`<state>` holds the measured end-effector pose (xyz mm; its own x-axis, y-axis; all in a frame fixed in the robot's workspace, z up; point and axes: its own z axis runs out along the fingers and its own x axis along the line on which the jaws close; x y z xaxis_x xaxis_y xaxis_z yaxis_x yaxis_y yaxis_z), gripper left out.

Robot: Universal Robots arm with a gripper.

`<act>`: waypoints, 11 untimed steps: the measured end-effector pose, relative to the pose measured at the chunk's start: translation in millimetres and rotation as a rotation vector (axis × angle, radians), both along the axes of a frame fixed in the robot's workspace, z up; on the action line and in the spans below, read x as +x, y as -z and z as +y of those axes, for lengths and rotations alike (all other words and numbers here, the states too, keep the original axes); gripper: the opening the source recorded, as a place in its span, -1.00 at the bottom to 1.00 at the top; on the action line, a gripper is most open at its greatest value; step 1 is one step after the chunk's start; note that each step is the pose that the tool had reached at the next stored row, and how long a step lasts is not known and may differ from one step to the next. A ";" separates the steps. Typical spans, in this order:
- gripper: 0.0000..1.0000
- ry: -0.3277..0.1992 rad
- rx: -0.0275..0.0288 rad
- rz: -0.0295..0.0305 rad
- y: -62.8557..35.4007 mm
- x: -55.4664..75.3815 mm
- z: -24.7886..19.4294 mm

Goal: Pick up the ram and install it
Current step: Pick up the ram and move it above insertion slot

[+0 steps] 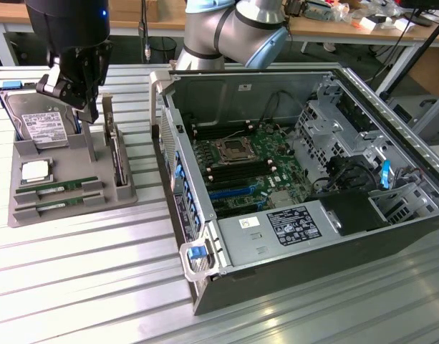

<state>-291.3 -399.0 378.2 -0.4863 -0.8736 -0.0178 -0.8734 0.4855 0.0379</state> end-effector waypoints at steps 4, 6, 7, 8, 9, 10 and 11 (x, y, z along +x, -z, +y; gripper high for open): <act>-0.79 -0.033 0.0000 0.0000 0.0 0.0 0.0; -0.79 -0.050 0.0000 0.0000 0.0 0.0 0.0; -0.79 -0.062 0.0000 0.0000 0.0 0.0 0.0; -0.79 -0.073 0.0000 -0.0001 0.0 0.0 0.0; -0.79 -0.084 0.0000 0.0000 0.0 0.0 0.0; -0.79 -0.091 0.0000 0.0000 0.0 0.0 0.0; -0.79 -0.098 0.0000 0.0000 0.0 0.0 0.0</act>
<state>-291.2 -399.0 378.1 -0.3989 -0.9168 -0.0178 -0.9166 0.3981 0.0379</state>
